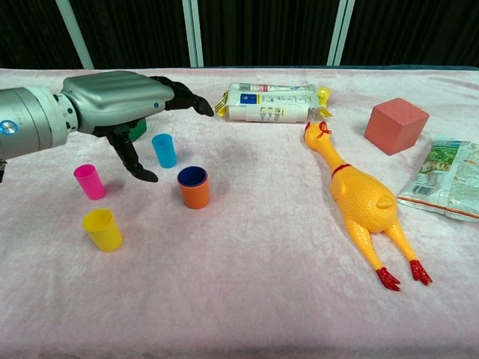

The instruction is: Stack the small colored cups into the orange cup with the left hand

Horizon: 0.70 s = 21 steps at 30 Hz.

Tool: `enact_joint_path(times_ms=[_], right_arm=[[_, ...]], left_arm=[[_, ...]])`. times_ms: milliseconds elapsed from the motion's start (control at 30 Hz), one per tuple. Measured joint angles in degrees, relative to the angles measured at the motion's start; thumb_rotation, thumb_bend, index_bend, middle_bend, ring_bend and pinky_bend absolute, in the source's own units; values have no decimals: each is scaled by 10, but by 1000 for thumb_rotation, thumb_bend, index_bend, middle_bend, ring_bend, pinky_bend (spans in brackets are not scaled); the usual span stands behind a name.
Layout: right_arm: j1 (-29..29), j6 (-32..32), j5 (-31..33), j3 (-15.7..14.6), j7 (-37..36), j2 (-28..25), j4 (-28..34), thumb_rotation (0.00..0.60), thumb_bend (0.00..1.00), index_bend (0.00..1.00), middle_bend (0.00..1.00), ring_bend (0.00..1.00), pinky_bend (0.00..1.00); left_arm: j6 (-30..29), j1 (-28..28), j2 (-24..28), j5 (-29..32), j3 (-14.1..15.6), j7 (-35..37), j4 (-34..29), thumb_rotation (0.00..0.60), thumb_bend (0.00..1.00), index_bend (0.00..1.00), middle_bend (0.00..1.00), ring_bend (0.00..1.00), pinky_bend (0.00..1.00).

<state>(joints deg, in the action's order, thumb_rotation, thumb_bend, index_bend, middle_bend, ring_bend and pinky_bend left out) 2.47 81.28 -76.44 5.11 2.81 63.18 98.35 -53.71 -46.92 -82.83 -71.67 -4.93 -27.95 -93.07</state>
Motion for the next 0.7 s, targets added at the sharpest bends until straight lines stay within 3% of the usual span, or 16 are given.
enact_joint_path(times_ms=[200,400,700], right_arm=[[0,1,-1,-1,3,0,0,600,186,0,7,122,166],[-1,3,0,0,7,1,2,600,185,0,7,122,167],[-1,5,-2,-2,11,2,4,600,186,0,7,122,166]], left_arm=[[-40,27,47,-37,15,12,-40,600,116,179,209,0,0],[-86,70,88,-100,56,49,-58,600,137,191,225,0,0],[-103,117,103,-160,112,142,1,600,151,207,266,0,0]])
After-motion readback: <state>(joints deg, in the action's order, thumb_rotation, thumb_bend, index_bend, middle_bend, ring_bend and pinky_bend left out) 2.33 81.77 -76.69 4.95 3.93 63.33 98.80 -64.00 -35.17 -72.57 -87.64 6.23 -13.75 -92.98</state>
